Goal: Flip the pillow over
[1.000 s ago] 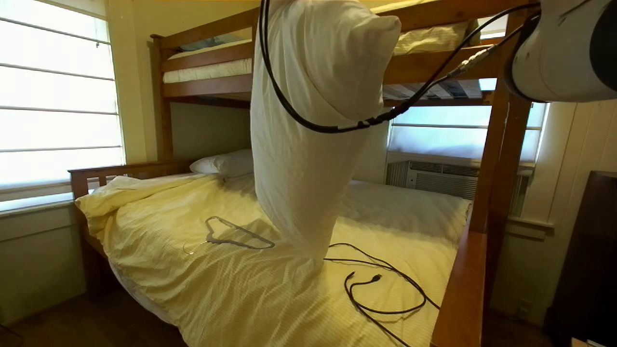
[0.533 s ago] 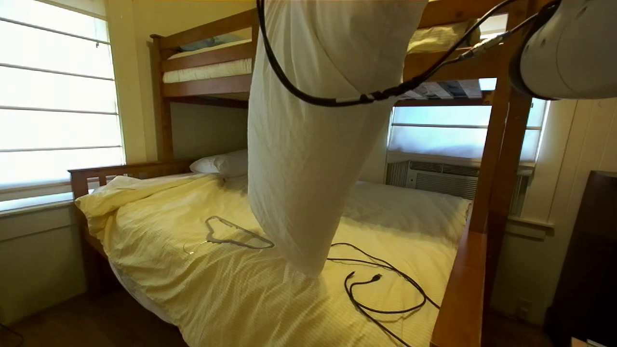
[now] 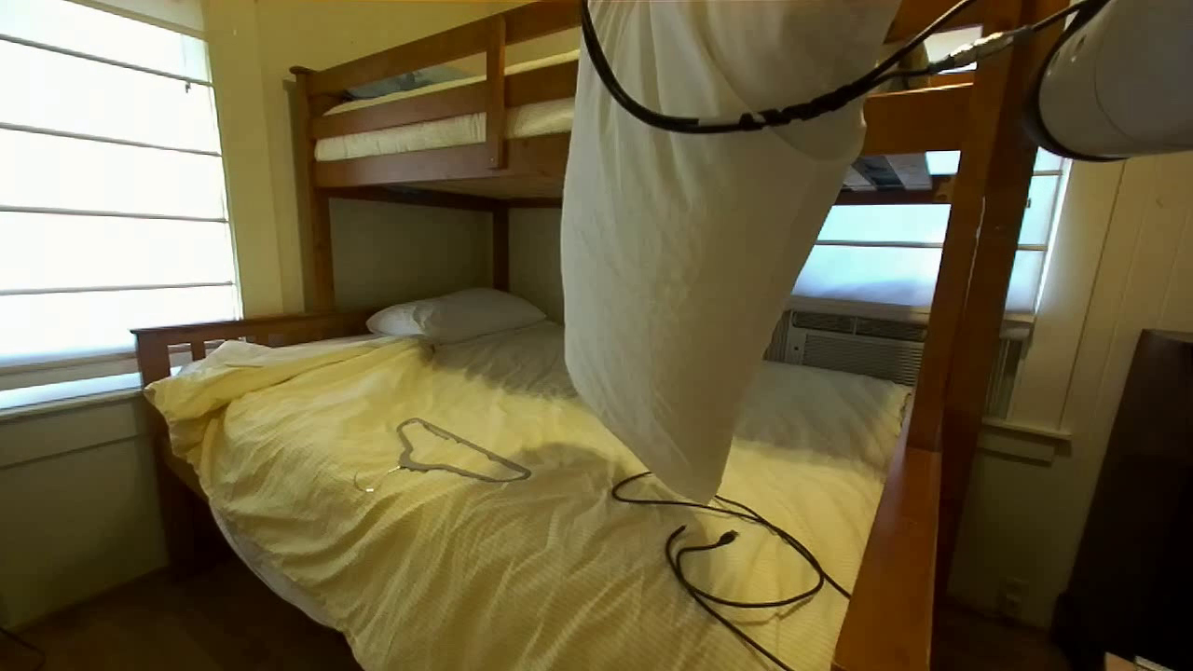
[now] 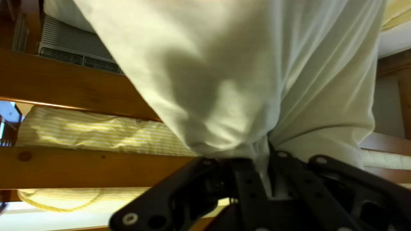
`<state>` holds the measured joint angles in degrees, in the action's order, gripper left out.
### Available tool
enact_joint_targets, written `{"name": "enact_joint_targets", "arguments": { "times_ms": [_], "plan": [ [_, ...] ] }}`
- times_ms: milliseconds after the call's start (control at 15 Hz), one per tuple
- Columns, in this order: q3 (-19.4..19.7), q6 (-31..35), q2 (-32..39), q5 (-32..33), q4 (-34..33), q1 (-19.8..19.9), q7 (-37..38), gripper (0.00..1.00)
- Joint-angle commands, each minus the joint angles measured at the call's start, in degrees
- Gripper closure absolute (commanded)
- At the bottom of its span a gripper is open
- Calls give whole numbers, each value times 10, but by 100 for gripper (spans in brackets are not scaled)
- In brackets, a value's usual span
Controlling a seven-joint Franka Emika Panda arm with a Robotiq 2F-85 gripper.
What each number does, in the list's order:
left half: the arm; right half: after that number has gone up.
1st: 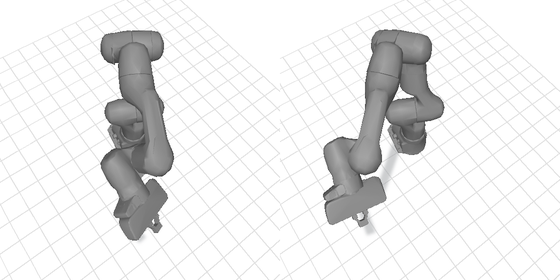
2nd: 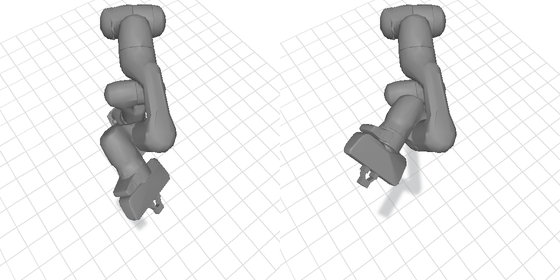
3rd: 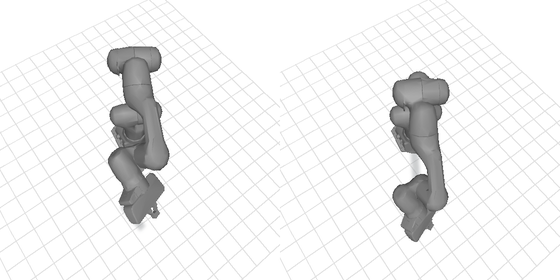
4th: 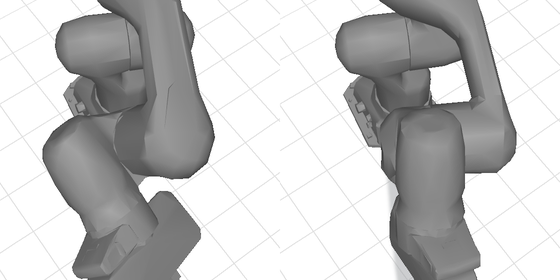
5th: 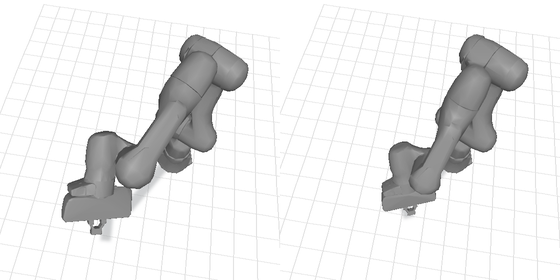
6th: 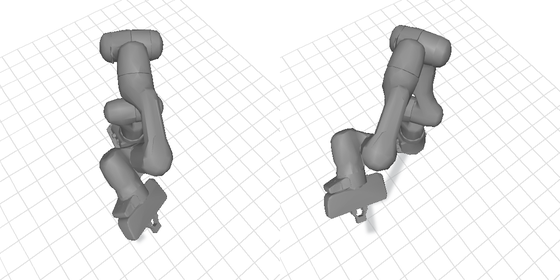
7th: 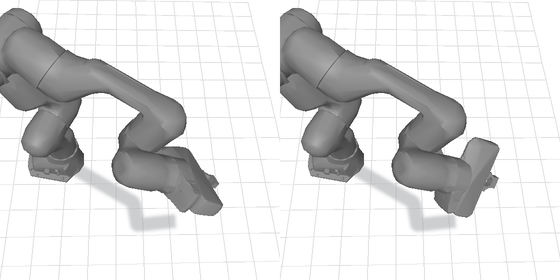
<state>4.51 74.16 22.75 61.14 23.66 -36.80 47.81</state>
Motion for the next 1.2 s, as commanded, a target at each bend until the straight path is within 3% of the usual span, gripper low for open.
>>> {"name": "enact_joint_targets", "arguments": {
  "times_ms": [0, 267, 333, 467, 933, 1133],
  "plan": [
    [2, 1, 1, -2, 1, -1, 2, 89],
    [2, 1, 3, -3, 2, -1, 9, 89],
    [0, 9, 7, -3, 2, -1, 4, 97],
    [-35, 7, -2, -80, 3, 11, 16, 97],
    [-54, -11, -69, -310, 1, 86, 1, 97],
    [-55, -17, -96, -437, 1, 169, 1, 97]
  ]
}}
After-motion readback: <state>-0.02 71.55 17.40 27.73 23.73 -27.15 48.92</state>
